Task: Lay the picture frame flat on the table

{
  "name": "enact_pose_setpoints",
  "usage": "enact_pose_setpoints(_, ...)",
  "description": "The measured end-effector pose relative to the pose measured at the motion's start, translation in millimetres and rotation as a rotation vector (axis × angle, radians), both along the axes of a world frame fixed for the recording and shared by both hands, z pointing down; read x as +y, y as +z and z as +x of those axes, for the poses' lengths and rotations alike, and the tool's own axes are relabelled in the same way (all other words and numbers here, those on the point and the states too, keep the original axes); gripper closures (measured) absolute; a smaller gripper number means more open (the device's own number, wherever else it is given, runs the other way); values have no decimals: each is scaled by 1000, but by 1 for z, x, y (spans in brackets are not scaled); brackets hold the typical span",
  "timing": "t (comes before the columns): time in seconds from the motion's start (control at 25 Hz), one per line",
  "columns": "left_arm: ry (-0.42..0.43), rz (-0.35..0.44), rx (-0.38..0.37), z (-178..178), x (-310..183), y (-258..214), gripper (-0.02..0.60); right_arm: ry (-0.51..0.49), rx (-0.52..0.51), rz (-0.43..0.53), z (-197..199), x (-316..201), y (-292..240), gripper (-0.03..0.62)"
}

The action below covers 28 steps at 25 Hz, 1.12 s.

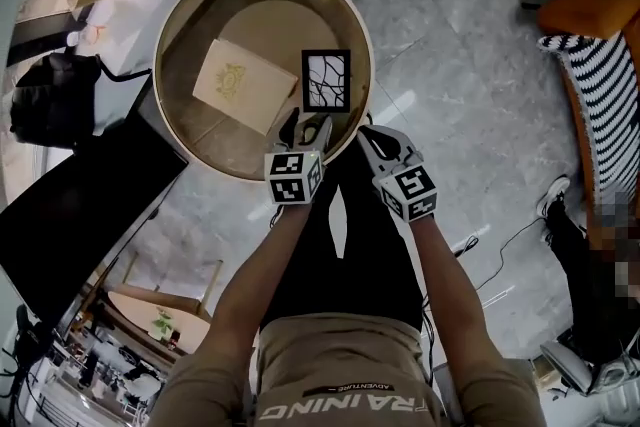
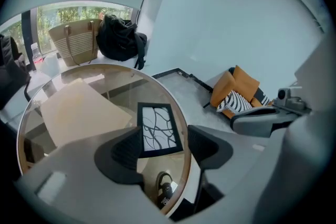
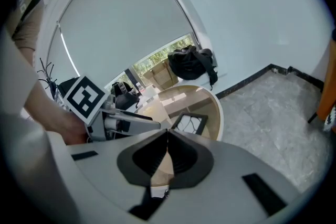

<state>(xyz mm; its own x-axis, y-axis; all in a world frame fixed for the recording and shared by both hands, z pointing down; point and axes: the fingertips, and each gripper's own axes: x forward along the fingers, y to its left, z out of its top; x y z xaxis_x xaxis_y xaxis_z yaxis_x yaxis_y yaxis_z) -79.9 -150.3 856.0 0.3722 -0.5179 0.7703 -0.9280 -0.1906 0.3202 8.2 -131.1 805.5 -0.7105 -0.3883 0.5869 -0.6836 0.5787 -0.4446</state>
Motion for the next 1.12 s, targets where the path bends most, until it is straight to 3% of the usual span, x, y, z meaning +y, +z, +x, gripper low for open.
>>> enact_pose_setpoints(0.16, 49, 88, 2, -10, 5, -64, 310, 6, 17, 42, -3, -5, -53, 586)
enact_pose_setpoints(0.28, 64, 198, 4, -20, 9, -128, 311, -27, 34, 74, -5, 0, -97, 586)
enact_pose_setpoints(0.52, 88, 365, -46, -36, 8, -247, 313, -126, 39, 224, -13, 9, -204, 586)
enact_pose_setpoints(0.8, 80, 529, -34, -51, -7, -343, 319, -37, -39, 338, -24, -7, -298, 586)
enact_pose_setpoints(1.12, 39, 734, -55, -65, -19, -439, 452, -43, -70, 583, -24, -22, -398, 586)
